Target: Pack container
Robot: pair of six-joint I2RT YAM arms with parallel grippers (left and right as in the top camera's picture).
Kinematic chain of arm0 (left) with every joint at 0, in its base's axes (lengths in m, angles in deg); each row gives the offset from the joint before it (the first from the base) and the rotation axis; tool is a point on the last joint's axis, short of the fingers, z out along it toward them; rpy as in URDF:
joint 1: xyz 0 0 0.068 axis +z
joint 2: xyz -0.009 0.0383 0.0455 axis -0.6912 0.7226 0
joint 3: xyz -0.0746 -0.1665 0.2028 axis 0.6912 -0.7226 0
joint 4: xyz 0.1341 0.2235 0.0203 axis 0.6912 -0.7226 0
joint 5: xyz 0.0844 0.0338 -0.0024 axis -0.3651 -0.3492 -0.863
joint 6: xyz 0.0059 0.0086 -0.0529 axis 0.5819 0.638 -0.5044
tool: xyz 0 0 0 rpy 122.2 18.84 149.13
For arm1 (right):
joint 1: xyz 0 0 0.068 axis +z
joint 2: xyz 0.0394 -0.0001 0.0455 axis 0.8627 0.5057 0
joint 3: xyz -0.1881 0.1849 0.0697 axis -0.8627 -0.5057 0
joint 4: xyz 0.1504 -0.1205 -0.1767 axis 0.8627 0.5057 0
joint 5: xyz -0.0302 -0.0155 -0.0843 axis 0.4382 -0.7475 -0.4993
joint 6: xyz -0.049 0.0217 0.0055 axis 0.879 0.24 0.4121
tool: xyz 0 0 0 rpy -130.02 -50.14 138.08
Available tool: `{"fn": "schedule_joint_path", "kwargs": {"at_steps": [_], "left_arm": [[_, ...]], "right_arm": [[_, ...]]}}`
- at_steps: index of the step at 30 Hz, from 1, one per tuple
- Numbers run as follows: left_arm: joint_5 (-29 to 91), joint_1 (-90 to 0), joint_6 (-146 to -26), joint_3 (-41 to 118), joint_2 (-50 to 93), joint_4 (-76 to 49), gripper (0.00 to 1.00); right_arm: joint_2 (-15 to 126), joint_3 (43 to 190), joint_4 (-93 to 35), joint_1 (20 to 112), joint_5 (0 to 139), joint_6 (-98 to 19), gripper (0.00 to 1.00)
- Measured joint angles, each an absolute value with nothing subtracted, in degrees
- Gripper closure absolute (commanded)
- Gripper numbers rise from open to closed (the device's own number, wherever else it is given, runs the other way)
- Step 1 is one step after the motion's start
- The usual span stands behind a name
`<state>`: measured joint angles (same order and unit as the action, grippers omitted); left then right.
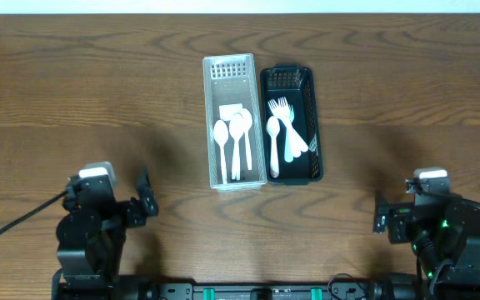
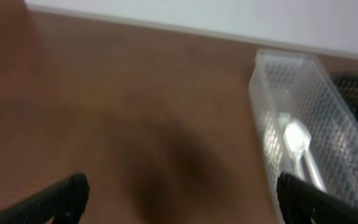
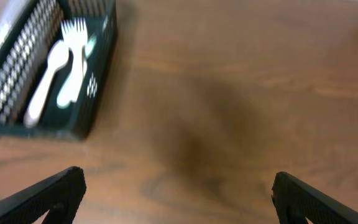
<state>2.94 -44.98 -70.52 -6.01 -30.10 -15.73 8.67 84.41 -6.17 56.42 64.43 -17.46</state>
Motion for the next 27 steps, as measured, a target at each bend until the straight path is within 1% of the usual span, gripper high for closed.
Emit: {"fn": "schedule_joint_path", "kwargs": {"at_steps": [7,11,19,23,27], "left_arm": [[2.9,-45.0,-70.5,-6.0,-30.1,-30.7,0.02],[2.9,-45.0,-70.5,-6.0,-30.1,-36.6,0.02],[2.9,-45.0,-70.5,-6.0,-30.1,-39.3,0.02],[2.9,-45.0,-70.5,-6.0,-30.1,-39.5,0.02],[2.9,-45.0,-70.5,-6.0,-30.1,-39.5,0.02]], "right_arm": [[8.7,84.4,2.0,56.4,64.4,-17.4,0.01],[7.4,84.4,1.7,56.5,63.7,-16.8,0.01],[-4.6,82.8,-10.5,58.7,64.5,-16.1,0.01],[-12.0,75.7,-20.3,59.7,64.7,-16.1,0.01],[-14.5,66.7,-31.4,60.0,65.3,-17.3,0.01]]}}
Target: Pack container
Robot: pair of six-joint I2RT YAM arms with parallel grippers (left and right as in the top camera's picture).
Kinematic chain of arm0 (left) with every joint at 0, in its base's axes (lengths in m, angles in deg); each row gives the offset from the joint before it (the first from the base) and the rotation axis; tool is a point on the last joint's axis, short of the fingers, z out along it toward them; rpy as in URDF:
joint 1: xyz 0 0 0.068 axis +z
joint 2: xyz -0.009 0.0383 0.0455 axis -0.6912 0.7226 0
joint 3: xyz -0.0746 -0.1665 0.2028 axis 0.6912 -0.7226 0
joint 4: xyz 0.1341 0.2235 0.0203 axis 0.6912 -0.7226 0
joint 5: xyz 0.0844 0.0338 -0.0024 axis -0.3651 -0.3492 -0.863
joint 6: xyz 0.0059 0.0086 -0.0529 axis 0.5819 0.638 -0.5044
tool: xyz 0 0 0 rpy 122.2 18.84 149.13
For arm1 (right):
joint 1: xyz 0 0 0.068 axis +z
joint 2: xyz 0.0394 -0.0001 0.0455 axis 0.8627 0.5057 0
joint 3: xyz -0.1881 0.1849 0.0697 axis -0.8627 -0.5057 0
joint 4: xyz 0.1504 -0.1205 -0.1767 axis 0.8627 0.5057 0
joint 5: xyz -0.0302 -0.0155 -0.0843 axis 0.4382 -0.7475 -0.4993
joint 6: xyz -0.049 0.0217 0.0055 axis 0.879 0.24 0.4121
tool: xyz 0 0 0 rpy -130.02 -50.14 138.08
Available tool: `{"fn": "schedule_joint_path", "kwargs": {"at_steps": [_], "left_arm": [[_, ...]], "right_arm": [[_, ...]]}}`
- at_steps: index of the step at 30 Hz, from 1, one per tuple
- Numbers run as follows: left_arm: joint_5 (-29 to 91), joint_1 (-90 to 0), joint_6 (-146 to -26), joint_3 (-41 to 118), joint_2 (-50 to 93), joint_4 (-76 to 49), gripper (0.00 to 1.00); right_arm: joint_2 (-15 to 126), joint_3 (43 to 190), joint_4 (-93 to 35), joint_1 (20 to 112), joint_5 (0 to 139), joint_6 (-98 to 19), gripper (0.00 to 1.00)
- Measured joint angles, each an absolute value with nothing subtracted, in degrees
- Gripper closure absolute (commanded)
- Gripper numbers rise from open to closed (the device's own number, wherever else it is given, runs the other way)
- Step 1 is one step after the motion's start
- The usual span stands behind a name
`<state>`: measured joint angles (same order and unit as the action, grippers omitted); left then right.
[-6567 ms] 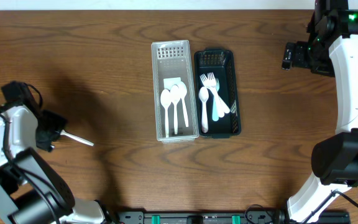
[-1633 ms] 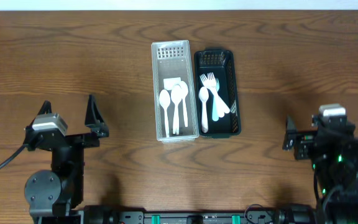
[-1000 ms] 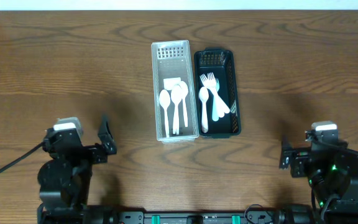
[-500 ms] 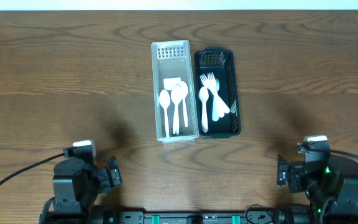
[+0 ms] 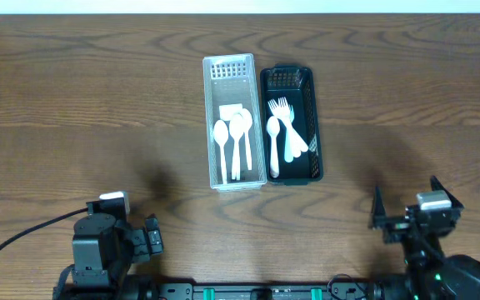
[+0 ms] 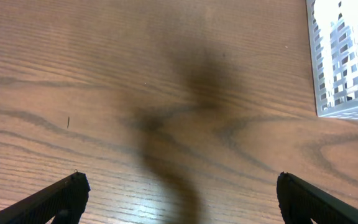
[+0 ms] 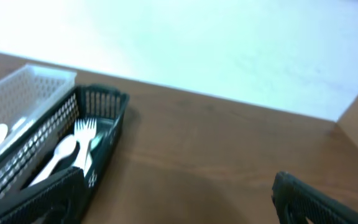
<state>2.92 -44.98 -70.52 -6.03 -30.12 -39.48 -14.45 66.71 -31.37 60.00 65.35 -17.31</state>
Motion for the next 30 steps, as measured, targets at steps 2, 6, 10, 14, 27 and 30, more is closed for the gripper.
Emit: {"fn": "schedule_joint_path", "kwargs": {"at_steps": [2,6,10,14,27,30], "left_arm": [[2.9,-45.0,-70.5,-6.0,-30.1,-39.4,0.02],[2.9,-45.0,-70.5,-6.0,-30.1,-39.5,0.02],[2.9,-45.0,-70.5,-6.0,-30.1,-39.5,0.02],[2.9,-45.0,-70.5,-6.0,-30.1,-39.5,0.02],[2.9,-45.0,-70.5,-6.0,-30.1,-39.5,0.02],[2.9,-45.0,-70.5,-6.0,-30.1,-39.5,0.02]], "right_arm": [[-14.5,63.3,-36.9,60.2,65.7,-17.9,0.01],[-14.5,57.7,-48.3,60.3,65.7,-18.6,0.01],[-14.6,52.3,-58.9,60.4,64.1,-19.5,0.01],[-14.6,47.0,-62.9,60.4,58.5,-26.9,0.01],[-14.6,43.3,-57.9,60.4,57.6,-32.4,0.01],[-14.6,43.3,-57.7,60.7,59.5,-30.9,0.01]]}}
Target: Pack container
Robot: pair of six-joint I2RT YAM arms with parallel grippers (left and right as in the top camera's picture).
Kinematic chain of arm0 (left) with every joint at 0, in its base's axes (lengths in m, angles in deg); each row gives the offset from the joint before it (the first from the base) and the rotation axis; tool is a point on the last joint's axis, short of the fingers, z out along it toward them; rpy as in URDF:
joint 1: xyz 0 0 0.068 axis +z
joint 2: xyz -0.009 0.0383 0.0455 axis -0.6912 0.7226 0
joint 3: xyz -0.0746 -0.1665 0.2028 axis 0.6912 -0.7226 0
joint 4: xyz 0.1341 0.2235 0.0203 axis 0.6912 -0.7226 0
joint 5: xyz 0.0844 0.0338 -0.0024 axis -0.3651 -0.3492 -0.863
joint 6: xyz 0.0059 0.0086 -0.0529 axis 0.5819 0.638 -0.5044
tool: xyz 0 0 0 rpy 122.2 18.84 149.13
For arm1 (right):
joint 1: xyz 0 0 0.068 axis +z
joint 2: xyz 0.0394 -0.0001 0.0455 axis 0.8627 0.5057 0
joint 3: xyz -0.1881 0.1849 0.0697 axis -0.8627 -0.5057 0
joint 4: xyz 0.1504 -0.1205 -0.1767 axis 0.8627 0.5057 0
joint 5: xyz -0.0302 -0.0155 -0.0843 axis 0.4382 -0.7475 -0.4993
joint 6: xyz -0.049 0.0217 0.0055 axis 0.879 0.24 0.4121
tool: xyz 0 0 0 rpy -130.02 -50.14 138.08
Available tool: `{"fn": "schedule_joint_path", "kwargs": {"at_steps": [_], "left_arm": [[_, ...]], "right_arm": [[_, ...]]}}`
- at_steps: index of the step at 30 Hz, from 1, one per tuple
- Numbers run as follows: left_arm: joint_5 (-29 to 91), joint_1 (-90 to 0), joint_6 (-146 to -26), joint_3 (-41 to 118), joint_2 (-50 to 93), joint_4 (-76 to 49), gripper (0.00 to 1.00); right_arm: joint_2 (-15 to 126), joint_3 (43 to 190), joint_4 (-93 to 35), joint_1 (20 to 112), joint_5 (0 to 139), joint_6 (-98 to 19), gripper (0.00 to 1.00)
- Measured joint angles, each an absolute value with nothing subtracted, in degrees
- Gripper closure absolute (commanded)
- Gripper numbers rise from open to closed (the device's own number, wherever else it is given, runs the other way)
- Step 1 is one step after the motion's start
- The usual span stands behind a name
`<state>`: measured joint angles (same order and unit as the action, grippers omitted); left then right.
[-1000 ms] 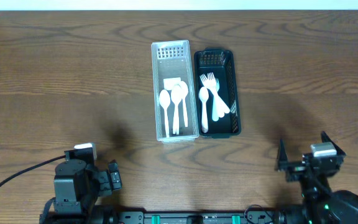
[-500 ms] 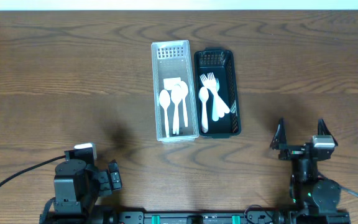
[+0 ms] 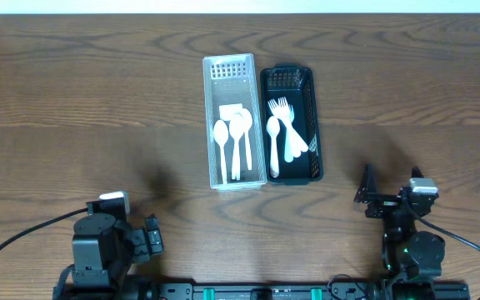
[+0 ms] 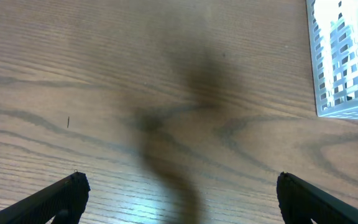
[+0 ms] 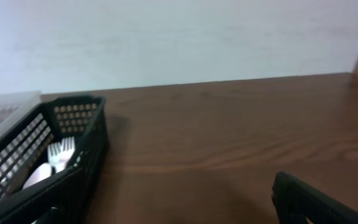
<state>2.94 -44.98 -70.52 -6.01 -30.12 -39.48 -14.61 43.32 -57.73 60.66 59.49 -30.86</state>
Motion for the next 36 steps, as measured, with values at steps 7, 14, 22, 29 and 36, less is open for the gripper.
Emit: {"fn": "schedule_joint_path", "kwargs": {"at_steps": [7,14,22,29,36], "left_arm": [[2.9,-45.0,-70.5,-6.0,-30.1,-39.5,0.02],[2.9,-45.0,-70.5,-6.0,-30.1,-39.5,0.02],[2.9,-45.0,-70.5,-6.0,-30.1,-39.5,0.01],[2.9,-45.0,-70.5,-6.0,-30.1,-39.5,0.02],[3.0,-45.0,-70.5,-6.0,-31.6,-39.6,0.02]], "right_arm": [[-14.6,43.3,-57.7,60.9,60.8,-29.5,0.01],[-14.6,43.3,-57.7,60.9,60.8,-29.5,0.01],[-14.6,43.3,-57.7,60.9,61.0,-29.5,0.01],[-14.6,43.3,-57.7,60.9,61.0,-29.3,0.01],[-14.6,43.3,-57.7,60.9,61.0,-29.3,0.01]]}}
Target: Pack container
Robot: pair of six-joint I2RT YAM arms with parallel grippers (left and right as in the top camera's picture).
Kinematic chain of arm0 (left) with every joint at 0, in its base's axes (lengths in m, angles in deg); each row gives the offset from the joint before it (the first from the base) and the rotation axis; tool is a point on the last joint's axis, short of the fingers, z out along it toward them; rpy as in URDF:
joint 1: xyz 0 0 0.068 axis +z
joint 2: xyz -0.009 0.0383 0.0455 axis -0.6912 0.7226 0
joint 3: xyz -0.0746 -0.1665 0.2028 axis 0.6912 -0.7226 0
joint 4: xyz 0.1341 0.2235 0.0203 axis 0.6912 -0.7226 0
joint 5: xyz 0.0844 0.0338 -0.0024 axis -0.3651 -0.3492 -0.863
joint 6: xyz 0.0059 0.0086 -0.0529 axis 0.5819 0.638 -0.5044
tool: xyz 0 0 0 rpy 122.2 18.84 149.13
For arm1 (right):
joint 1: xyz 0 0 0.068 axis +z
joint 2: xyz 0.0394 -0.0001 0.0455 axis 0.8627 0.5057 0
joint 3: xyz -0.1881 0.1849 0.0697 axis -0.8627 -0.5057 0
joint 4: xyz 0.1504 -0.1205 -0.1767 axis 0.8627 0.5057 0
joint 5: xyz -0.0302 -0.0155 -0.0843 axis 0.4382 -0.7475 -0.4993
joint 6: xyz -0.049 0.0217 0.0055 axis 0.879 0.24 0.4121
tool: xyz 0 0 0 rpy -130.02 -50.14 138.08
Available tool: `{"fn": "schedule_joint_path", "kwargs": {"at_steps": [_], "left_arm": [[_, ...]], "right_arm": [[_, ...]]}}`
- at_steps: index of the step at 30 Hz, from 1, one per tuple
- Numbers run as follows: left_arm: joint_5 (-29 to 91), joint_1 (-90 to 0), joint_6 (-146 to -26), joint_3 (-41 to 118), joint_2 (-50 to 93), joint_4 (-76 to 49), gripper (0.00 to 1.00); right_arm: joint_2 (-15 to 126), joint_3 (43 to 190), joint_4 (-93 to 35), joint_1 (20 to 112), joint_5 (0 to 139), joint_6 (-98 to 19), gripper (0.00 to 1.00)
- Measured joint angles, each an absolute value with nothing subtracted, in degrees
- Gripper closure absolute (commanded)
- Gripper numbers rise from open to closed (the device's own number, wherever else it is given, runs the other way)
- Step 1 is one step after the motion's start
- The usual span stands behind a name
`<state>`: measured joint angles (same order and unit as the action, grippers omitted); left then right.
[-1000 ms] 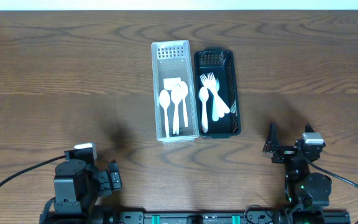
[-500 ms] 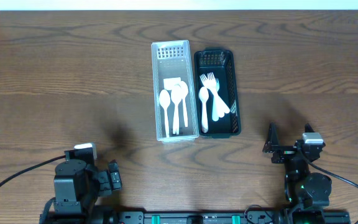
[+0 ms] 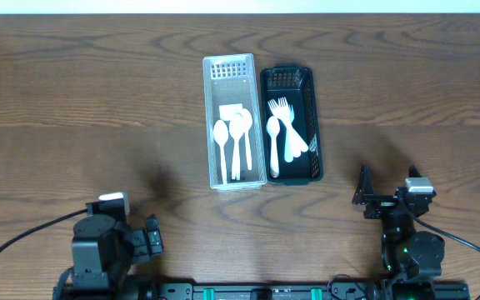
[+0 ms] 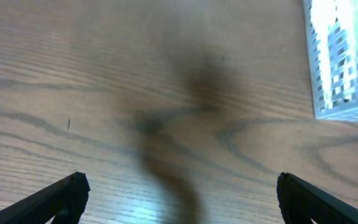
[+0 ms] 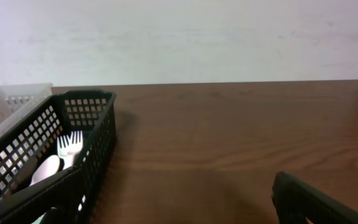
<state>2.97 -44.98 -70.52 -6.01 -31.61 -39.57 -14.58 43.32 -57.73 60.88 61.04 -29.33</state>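
Note:
A white slotted basket point(image 3: 212, 125) holds several white spoons point(image 3: 232, 133); beside it on the right a black basket point(image 3: 316, 125) holds white forks and spoons point(image 3: 283, 133). My left gripper point(image 3: 150, 237) rests at the table's near left edge, open and empty point(image 4: 179, 202), over bare wood. My right gripper point(image 3: 373, 200) sits low at the near right, open and empty point(image 5: 166, 205), looking toward the black basket point(image 5: 86, 143) with a fork point(image 5: 67, 146) showing inside.
The dark wooden table point(image 3: 73, 100) stretches around both baskets. A pale wall point(image 5: 179, 37) stands behind the table's far edge. The white basket's corner point(image 4: 340, 68) shows at the upper right of the left wrist view.
The right wrist view has shifted slightly, with the black basket now a little clearer and more to the right. The left arm has not moved.
Both arms first stood a little out over the table's near side with open grippers. Then both were drawn back to the near edge, the left pointing down at the wood, the right tilting up toward the baskets. The baskets and cutlery have stayed in place.

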Motion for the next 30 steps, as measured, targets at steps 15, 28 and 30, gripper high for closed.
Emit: {"fn": "schedule_joint_path", "kwargs": {"at_steps": [15,28,30], "left_arm": [[3.4,-45.0,-67.6,-19.3,-49.8,-16.6,0.02],[3.4,-45.0,-62.2,-39.2,-49.9,18.5,0.02],[3.8,-45.0,-62.2,-39.4,-49.6,18.9,0.02]], "right_arm": [[-14.6,43.3,-57.7,60.9,61.3,-29.3,0.01],[-14.6,43.3,-57.7,60.9,61.3,-29.2,0.01],[-14.6,43.3,-57.8,60.9,61.3,-29.1,0.01]]}}
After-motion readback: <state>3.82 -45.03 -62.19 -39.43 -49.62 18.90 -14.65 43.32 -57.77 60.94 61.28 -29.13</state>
